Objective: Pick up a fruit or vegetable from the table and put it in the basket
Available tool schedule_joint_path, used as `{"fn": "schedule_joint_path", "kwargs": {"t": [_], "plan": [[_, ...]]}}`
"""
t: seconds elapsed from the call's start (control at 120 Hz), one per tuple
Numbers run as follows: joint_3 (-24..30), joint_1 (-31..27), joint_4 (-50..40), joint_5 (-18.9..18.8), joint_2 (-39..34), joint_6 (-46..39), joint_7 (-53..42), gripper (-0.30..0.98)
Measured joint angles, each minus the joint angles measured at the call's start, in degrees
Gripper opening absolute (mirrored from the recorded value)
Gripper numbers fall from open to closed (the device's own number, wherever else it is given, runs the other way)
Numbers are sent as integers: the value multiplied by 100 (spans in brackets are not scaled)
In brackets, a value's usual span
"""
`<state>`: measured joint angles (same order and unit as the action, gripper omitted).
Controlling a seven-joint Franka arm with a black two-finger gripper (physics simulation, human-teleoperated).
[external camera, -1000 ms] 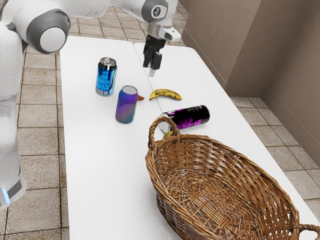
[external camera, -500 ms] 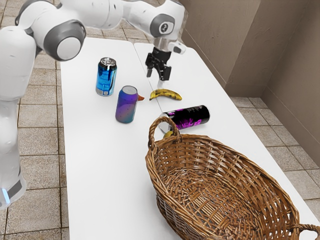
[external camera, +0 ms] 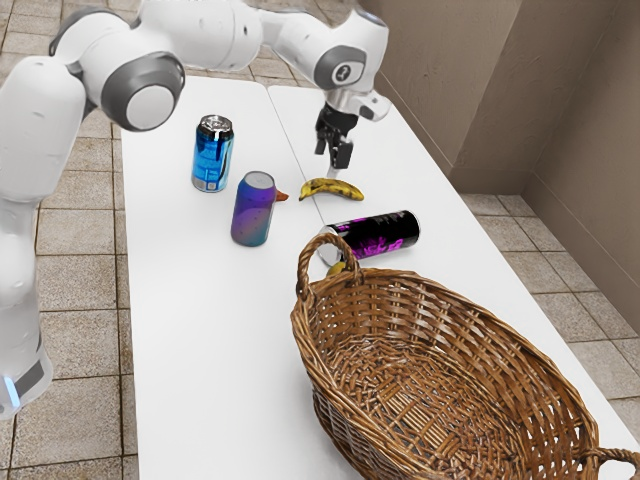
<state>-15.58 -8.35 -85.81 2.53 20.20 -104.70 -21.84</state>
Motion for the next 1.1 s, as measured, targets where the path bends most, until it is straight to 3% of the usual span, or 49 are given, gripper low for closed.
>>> {"fn": "schedule_joint_path", "kwargs": {"t": [0.7,1.1], "plan": [[3,-133,256,48,662,-303,-170,68],[7,-87,242,74,741,-301,-179,48]]}}
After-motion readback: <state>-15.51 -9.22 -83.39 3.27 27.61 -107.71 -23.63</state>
